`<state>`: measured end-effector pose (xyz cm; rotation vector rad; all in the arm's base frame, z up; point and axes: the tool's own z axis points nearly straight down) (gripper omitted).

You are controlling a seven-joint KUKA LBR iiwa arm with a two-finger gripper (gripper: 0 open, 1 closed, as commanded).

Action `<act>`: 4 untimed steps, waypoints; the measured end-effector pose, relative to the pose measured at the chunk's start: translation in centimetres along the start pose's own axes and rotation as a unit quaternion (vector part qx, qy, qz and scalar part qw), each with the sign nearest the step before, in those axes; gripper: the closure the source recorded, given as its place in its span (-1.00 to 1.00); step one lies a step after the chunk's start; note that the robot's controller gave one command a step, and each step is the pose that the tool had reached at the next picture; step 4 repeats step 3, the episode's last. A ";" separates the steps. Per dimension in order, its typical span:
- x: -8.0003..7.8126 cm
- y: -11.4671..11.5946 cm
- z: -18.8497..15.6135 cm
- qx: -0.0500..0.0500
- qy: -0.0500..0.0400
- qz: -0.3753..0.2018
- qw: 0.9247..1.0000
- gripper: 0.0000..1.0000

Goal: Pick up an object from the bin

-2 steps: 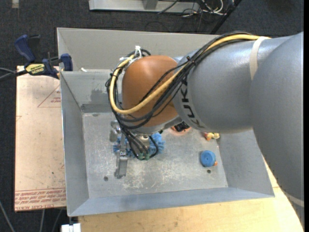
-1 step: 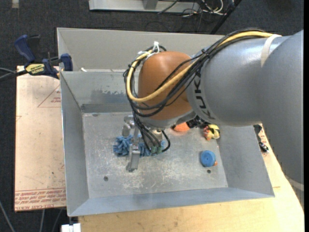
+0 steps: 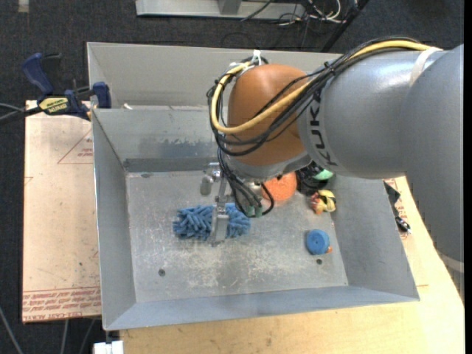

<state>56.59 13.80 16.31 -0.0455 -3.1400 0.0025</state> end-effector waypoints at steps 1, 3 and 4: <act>-1.7 0.4 6.6 -0.003 0.001 -0.024 1.000 1.00; -1.5 0.9 -10.3 -0.004 -0.004 -0.060 0.998 1.00; -1.5 0.9 -10.3 -0.004 -0.004 -0.060 0.998 1.00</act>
Offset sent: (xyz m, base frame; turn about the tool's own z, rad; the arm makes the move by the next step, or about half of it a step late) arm 0.0000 0.0000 0.0000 0.0000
